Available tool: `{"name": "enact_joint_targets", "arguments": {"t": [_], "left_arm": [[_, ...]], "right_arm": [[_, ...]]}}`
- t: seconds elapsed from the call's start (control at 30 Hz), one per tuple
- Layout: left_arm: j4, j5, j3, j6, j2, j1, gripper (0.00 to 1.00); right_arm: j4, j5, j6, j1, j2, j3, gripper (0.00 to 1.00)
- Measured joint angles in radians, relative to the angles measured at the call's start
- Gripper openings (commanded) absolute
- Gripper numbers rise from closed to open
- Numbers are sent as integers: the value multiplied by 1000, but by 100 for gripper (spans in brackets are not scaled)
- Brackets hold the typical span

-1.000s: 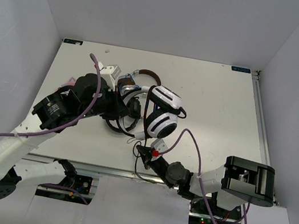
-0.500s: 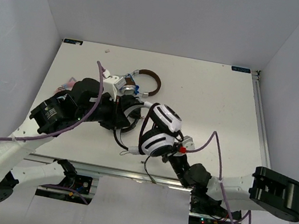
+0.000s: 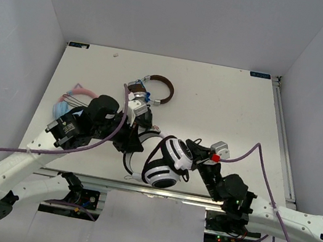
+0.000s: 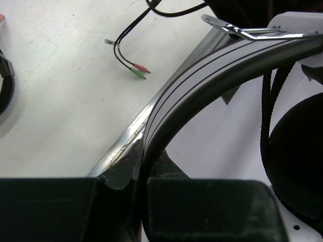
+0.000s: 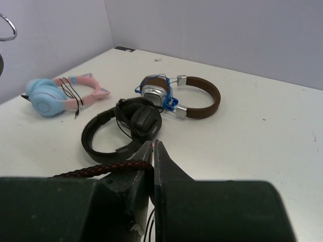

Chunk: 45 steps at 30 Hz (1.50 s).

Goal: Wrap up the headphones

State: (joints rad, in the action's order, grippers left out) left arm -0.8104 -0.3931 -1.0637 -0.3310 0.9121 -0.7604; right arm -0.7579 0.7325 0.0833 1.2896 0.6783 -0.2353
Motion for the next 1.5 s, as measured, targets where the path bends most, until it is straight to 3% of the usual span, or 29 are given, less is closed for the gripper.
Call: {"name": "enact_joint_targets", "arguments": {"t": [0.23,0.47,0.6,0.7,1.07,1.5], "left_arm": [[1,9,3,81,80,0,0],[-8,-15,4,145,161,-1,0],[-44,29,0,165,210,-2,0],[-78,105,-25,175,234,-9,0],[-105,581,-113,255,262,-140,0],[34,883,-38,369,248,-242,0]], "right_arm": [[114,3,26,-28,-7,-6,15],[-19,-40,73,-100,136,-4,14],[-26,-80,82,-134,126,-5,13],[65,-115,65,-147,84,-36,8],[594,-234,-158,-165,51,-248,8],[866,-334,-178,-176,147,-456,8]]}}
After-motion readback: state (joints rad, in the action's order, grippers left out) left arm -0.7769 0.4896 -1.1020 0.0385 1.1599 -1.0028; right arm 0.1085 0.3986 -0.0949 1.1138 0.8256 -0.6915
